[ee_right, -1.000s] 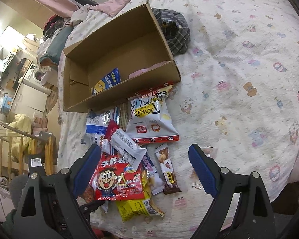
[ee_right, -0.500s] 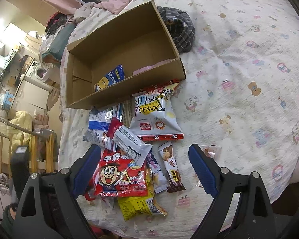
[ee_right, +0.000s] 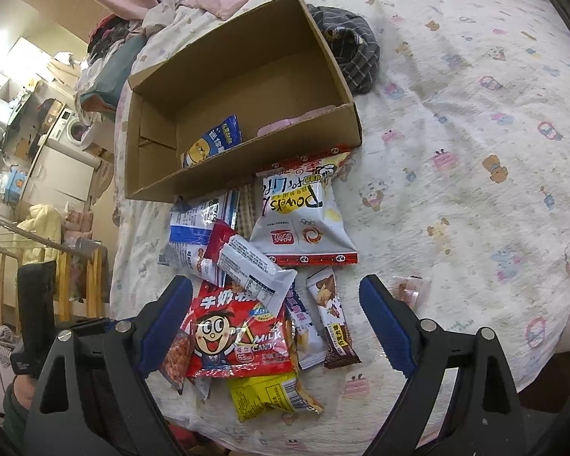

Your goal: Organize snacks

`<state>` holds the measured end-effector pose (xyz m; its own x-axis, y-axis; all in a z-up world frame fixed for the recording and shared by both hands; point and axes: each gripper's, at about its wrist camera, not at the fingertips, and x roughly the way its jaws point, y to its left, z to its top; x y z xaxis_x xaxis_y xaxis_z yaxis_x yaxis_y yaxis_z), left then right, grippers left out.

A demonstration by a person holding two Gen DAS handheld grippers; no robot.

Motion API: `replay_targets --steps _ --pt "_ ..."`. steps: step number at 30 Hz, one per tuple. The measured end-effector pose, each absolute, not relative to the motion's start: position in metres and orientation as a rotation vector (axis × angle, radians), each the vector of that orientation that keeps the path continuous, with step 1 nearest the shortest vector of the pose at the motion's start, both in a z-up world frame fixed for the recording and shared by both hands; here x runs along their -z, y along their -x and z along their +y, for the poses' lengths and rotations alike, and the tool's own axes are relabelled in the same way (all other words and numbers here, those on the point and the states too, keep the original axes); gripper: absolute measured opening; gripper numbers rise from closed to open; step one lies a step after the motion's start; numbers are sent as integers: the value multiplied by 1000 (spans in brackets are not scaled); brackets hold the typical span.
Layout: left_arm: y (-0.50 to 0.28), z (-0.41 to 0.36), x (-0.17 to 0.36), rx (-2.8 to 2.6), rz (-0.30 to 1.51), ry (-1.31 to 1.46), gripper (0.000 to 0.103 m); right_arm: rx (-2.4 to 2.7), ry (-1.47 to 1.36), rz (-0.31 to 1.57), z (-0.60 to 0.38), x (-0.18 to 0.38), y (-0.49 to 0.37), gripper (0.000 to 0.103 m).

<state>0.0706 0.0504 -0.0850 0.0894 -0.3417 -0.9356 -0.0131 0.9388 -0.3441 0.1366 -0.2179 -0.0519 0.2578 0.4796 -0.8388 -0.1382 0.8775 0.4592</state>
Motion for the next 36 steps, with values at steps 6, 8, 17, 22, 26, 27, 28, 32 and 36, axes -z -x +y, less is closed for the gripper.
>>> replay_targets --steps 6,8,17,22,26,27,28,32,36 --pt "-69 51 66 266 1437 291 4 -421 -326 1254 -220 55 -138 92" --pt "-69 53 48 273 1397 291 2 -419 -327 1257 -221 55 -138 92" --pt "-86 77 -30 169 1207 119 2 -427 -306 1277 -216 57 -136 92" --pt "-94 66 15 177 1320 46 21 -425 -292 1289 -211 60 -136 92" --pt "-91 54 42 177 1386 74 102 -418 -287 1296 -211 62 -137 92" --pt "-91 54 47 172 1404 111 102 -416 -284 1299 -211 63 -137 92" --pt "-92 55 53 165 1426 151 101 -414 -281 1301 -210 63 -137 92" --pt "-101 55 67 167 1485 301 83 -420 -286 1301 -209 64 -138 92" --pt "-117 47 93 163 1580 327 83 -428 -295 1299 -210 64 -139 92"
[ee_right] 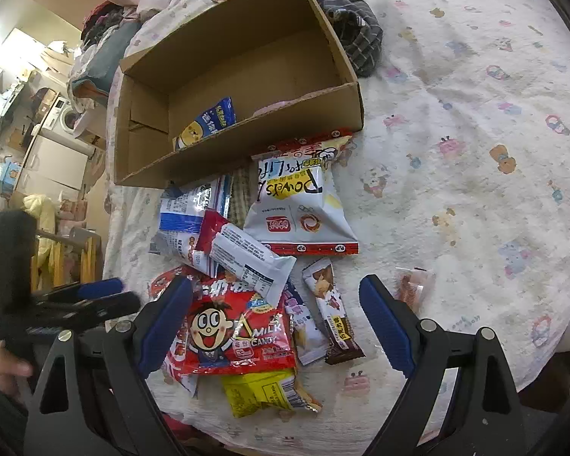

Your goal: Organize snacks

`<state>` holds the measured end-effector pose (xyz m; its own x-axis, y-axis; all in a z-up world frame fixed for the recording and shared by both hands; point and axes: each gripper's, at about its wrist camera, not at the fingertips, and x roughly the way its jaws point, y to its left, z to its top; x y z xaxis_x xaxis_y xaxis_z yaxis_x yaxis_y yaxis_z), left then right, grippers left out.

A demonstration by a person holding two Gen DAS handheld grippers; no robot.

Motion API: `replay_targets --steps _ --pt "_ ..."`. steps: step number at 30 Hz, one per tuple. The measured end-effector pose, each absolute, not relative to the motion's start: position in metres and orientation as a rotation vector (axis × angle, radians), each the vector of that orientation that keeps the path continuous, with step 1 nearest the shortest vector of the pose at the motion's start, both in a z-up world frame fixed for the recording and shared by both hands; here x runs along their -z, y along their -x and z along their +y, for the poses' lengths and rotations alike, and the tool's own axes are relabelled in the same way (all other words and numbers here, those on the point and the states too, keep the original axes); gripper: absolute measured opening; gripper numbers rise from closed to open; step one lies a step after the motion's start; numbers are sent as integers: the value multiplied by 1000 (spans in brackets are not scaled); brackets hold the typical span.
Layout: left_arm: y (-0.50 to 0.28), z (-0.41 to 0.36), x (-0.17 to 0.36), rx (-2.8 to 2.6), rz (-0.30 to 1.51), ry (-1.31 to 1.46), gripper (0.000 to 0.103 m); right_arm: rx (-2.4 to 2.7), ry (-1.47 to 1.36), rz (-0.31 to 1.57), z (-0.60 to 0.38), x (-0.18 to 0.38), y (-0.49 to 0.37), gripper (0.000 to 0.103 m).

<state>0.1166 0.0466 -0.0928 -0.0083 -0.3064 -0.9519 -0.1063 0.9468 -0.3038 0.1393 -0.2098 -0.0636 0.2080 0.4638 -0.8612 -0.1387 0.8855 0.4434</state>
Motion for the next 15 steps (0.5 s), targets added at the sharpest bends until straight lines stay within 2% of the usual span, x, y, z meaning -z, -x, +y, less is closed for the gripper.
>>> replay_targets --steps 6,8,15 --pt "-124 32 118 132 1626 269 82 -437 -308 1297 -211 63 -140 92" --pt "-125 25 121 136 1618 231 61 -438 -311 1298 -212 63 -140 92" --pt "-126 2 110 207 1589 228 48 -434 -323 1306 -213 64 -142 92"
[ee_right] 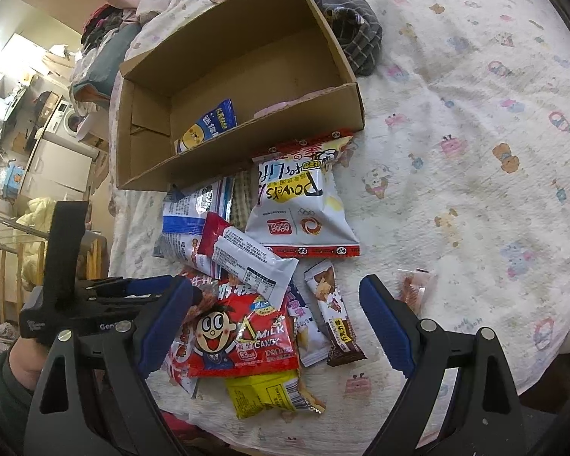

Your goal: Organize snacks

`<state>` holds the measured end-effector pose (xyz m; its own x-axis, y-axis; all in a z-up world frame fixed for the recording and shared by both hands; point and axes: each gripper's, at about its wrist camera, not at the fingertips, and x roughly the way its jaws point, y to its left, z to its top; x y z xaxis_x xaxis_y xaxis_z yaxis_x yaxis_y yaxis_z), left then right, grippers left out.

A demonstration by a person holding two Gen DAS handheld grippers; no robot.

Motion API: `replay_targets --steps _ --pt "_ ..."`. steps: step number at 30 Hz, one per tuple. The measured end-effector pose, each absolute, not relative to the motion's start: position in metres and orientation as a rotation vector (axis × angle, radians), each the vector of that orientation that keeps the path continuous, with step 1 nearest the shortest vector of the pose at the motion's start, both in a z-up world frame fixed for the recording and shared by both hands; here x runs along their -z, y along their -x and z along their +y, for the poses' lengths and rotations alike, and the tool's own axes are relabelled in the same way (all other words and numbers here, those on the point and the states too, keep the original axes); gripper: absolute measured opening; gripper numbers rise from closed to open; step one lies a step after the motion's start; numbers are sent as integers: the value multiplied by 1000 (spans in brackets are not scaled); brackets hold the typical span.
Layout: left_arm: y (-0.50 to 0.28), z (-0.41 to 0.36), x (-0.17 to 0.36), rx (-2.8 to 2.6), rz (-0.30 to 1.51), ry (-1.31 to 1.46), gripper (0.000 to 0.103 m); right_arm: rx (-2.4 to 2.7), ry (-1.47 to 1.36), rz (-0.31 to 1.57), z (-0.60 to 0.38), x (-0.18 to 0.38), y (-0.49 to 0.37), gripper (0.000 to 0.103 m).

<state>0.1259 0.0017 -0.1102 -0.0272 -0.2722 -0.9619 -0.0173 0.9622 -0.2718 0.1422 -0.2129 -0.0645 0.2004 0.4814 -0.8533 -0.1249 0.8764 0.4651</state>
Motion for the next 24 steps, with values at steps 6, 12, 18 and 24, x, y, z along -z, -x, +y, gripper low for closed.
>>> replay_targets --steps 6,12,18,24 --pt "-133 -16 111 243 1597 302 40 -437 -336 1309 -212 65 -143 92" --pt "-135 -22 112 182 1587 209 64 -434 -346 1305 -215 65 -145 92" --pt "-136 -12 140 138 1692 216 98 -431 -350 1307 -218 65 -144 92" --pt "-145 -21 150 140 1633 272 66 -443 -351 1300 -216 62 -144 92"
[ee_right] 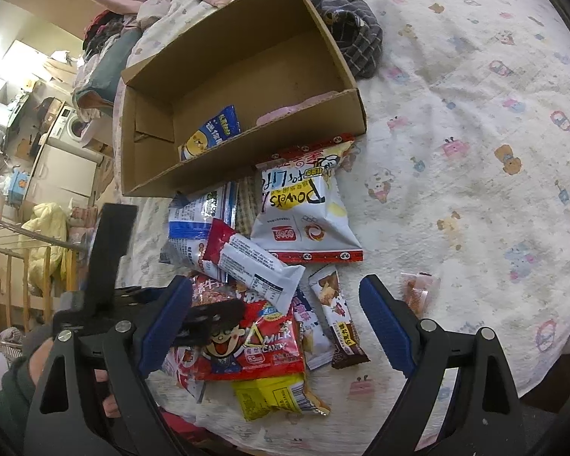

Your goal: Organize snacks

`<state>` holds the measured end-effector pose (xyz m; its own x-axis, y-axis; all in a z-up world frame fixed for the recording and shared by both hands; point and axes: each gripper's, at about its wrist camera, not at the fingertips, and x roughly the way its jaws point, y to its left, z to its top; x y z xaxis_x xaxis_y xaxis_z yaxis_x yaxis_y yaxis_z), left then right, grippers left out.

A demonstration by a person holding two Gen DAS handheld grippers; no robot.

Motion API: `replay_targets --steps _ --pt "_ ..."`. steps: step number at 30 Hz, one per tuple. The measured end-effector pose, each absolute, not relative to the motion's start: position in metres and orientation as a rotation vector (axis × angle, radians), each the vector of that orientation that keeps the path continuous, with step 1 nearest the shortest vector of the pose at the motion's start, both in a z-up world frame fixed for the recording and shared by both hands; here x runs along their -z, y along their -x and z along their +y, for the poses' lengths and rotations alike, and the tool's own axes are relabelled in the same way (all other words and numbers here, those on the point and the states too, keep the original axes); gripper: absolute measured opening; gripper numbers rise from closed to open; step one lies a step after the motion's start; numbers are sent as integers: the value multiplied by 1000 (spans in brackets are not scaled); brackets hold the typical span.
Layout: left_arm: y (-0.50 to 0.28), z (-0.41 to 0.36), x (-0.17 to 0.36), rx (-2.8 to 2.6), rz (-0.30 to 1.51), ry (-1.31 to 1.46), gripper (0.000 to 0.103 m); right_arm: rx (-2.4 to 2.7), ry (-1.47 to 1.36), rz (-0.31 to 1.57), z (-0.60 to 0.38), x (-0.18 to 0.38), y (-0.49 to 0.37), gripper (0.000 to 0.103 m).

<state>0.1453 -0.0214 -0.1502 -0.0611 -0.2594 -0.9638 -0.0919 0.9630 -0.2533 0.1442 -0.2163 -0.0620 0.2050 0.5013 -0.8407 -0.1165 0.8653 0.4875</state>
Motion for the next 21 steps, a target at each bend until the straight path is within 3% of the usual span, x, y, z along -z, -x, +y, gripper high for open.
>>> replay_targets --steps 1,5,6,7,11,14,21 --pt "-146 -23 147 137 1624 260 58 -442 -350 1300 -217 62 -144 92" --pt "-141 -26 135 162 1620 251 53 -436 -353 1305 -220 64 -144 92" --pt "-139 -26 131 170 1616 244 48 -435 -355 1306 -221 64 -145 92" --pt "-137 -26 126 173 1596 236 32 -434 -357 1306 -221 64 -145 92" --pt "-133 -15 111 184 1565 255 19 -439 -365 1302 -222 63 -145 92" --pt "-133 -7 107 199 1560 251 12 -441 -364 1300 -221 61 -144 92" --pt "-127 0 69 237 1518 234 7 -428 -361 1305 -221 63 -144 92"
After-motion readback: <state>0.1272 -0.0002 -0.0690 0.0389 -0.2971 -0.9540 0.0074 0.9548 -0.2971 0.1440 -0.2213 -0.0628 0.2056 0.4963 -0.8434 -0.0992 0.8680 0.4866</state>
